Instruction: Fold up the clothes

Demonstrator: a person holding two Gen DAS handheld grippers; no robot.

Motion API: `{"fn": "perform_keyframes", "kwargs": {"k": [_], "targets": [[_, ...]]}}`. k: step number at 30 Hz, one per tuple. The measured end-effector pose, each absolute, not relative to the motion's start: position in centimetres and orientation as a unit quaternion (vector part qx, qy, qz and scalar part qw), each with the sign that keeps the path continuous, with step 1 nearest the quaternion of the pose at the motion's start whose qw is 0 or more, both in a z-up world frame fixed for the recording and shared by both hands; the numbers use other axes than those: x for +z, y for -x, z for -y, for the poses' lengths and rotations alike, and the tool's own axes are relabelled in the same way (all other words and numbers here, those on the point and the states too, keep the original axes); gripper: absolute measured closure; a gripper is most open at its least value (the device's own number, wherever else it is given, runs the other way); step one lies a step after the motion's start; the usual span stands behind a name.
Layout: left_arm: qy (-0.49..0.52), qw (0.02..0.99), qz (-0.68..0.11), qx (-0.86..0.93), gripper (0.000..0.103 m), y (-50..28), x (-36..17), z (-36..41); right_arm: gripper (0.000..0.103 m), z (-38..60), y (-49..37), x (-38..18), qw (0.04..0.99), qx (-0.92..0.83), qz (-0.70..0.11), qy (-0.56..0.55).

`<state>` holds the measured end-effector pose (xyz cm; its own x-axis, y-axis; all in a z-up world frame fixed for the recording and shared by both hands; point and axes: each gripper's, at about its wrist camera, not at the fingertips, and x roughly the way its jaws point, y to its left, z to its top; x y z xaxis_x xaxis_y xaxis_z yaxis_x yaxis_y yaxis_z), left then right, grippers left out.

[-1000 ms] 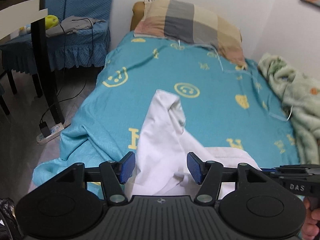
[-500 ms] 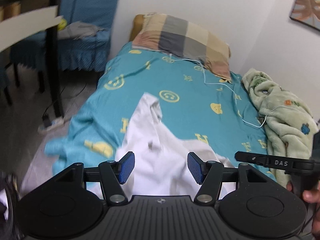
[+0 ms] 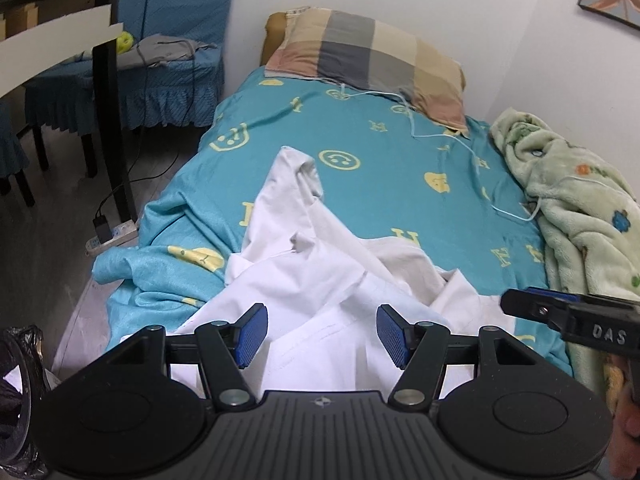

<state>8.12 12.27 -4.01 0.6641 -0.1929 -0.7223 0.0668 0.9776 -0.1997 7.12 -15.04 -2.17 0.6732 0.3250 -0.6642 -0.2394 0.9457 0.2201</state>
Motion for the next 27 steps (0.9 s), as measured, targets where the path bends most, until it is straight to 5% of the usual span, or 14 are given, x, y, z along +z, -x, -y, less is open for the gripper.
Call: {"fn": "perform_keyframes", "kwargs": {"k": [3, 27], "targets": [[0.081, 0.906, -0.409, -0.066, 0.04, -8.8, -4.3, -12.4, 0.052, 14.3, -7.1, -2.3, 0.917, 0.126, -0.377, -0.042], [0.077, 0.901, -0.419, -0.08, 0.04, -9.3, -4.9, -11.7, 0.052, 11.9, -4.9, -1.2, 0.941, 0.118, -0.318, -0.014]]}}
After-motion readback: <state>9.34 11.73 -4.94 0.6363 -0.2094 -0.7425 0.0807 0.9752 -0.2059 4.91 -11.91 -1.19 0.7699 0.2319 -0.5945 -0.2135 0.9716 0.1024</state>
